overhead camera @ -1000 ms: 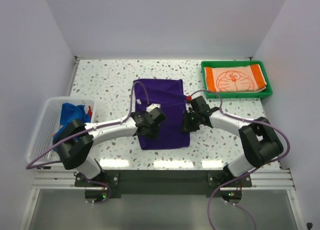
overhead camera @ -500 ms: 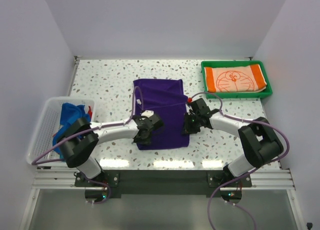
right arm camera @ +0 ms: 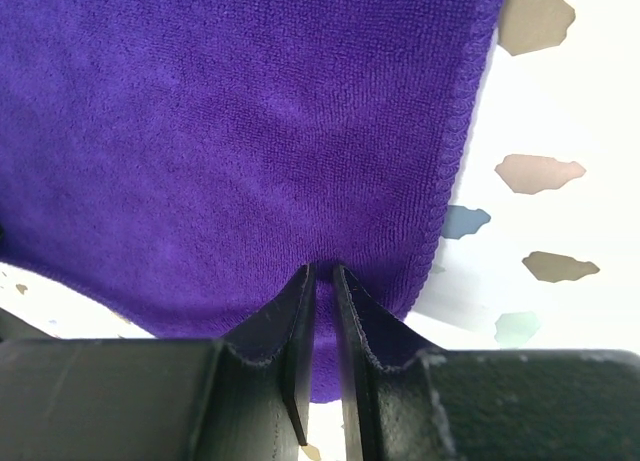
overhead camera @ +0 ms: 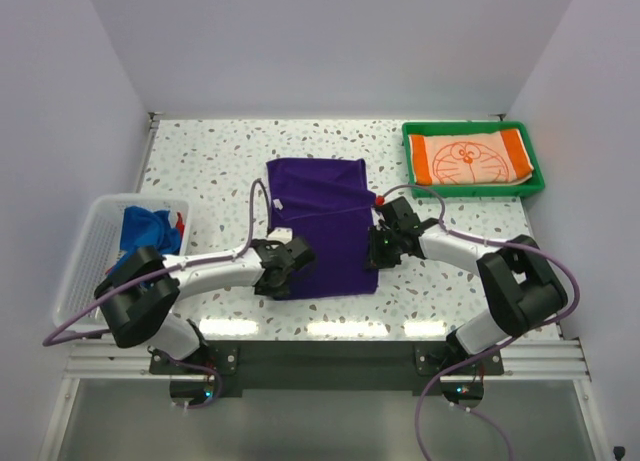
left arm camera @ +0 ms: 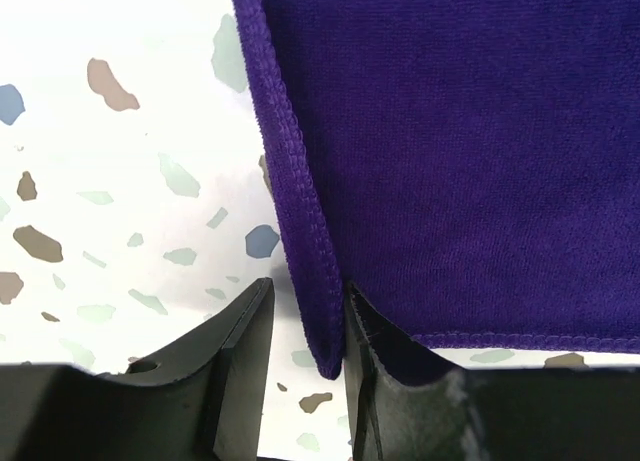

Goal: Fold and stack the towels
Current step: Fold the towel

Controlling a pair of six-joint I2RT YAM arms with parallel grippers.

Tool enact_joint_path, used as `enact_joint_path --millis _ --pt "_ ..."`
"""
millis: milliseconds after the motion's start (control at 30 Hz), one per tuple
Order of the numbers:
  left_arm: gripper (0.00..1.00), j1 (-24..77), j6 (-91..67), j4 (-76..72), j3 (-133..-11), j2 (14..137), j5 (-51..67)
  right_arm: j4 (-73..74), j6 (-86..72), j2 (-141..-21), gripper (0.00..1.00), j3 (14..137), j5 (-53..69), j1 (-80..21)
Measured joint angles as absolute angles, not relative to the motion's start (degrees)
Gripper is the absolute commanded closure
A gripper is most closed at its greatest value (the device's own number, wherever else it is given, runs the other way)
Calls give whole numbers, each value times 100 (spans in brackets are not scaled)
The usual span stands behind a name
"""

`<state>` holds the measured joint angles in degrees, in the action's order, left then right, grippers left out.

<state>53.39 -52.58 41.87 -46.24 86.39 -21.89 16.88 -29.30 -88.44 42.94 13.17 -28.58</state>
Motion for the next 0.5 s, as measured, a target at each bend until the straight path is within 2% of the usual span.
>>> enact_joint_path --millis 133,500 --pt "67 5280 -5369 4174 -4447 8431 -2169 1721 -2919 -8825 82 4294 1273 -2858" --pt "67 4812 -5450 3638 -4040 7472 -1516 1846 -2840 -8766 80 4305 1153 -2858"
